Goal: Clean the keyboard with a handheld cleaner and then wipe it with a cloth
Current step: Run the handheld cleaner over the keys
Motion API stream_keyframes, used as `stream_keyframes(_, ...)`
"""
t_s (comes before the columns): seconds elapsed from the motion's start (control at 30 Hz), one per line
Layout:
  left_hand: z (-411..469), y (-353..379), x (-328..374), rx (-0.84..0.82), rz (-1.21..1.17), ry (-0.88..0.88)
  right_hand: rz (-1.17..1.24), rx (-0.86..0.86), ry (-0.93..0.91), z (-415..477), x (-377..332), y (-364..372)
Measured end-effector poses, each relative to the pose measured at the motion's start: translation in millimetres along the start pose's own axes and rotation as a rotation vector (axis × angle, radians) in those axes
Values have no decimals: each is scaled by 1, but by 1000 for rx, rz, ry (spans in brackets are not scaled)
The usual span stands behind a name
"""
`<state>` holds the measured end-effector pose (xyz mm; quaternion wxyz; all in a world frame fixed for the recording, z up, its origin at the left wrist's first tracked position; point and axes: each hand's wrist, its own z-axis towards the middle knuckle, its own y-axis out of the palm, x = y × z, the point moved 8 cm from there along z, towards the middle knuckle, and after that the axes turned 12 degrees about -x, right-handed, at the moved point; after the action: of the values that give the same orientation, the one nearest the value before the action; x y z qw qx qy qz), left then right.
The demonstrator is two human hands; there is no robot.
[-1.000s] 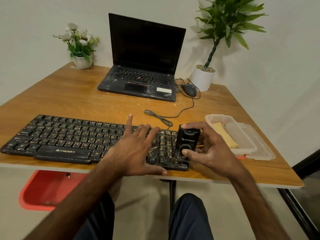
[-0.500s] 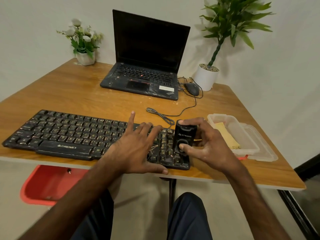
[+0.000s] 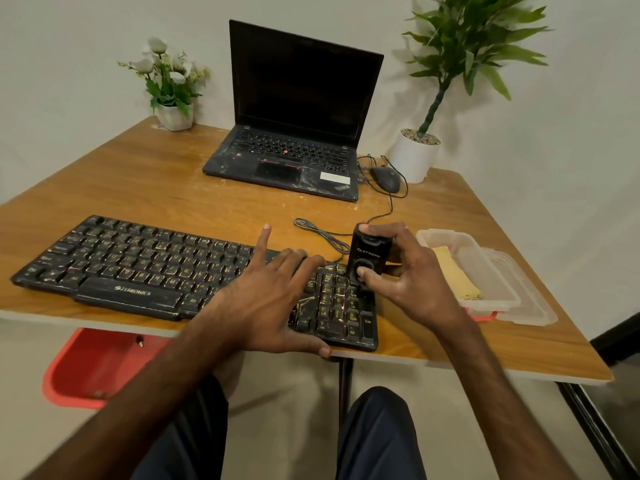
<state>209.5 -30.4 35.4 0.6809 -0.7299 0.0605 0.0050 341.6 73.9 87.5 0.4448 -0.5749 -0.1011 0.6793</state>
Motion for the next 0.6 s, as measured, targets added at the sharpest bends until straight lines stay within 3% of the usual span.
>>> stream_keyframes(0.13, -3, -1, 0, 13, -34, 16, 39, 78, 10, -2, 8, -3)
stream_keyframes(0.3, -13, -1, 1, 22, -52, 37, 192, -79, 23, -8, 6, 4)
stream_keyframes(0.6, -15, -2, 2, 33, -70, 47, -14, 58, 34, 7, 12, -2)
